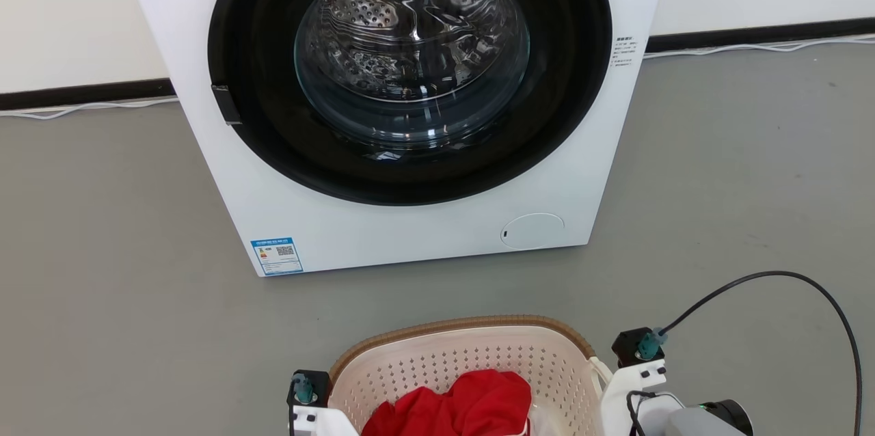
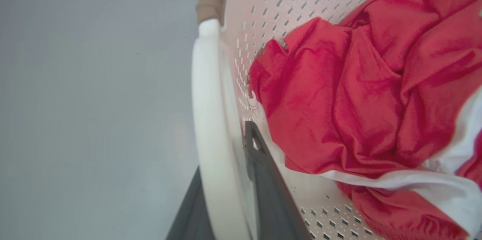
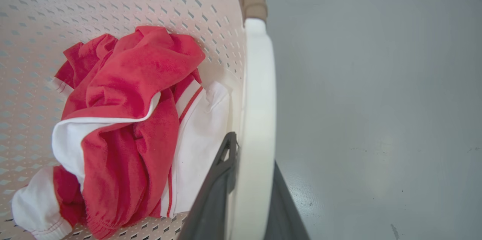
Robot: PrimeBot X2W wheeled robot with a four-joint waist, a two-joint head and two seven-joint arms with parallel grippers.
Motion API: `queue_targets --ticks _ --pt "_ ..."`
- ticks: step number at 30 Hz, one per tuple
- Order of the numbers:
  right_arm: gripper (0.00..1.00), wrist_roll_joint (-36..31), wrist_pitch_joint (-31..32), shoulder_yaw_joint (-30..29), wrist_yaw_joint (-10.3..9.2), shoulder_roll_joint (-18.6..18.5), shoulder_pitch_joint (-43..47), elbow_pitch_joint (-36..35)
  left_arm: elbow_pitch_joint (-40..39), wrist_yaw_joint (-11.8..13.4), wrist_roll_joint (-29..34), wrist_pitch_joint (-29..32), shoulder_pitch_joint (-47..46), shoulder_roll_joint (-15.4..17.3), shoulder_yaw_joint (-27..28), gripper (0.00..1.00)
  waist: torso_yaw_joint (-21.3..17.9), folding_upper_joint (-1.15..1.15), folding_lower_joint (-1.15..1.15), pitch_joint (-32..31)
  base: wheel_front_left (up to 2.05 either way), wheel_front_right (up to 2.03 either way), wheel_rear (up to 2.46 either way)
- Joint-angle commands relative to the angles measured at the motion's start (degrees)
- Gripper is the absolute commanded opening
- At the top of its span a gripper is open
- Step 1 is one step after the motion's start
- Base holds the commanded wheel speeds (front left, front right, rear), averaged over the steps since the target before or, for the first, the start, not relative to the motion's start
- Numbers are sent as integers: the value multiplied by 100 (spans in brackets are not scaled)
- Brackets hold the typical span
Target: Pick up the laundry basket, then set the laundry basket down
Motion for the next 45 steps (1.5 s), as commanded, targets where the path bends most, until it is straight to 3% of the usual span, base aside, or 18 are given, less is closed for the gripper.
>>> queue_targets --ticks 1,32,45 --pt "0 10 9 132 98 165 -38 -170 -137 10 -13 -128 -221 4 47 0 -7 0 0 9 0 0 0" --pt "0 313 -190 338 98 165 -195 -79 -89 78 -364 -235 -405 4 -322 0 -44 0 0 217 0 0 0" --pt "0 440 -657 290 98 165 -709 -150 -105 131 -496 -482 -1073 4 -285 0 74 0 0 982 0 0 0"
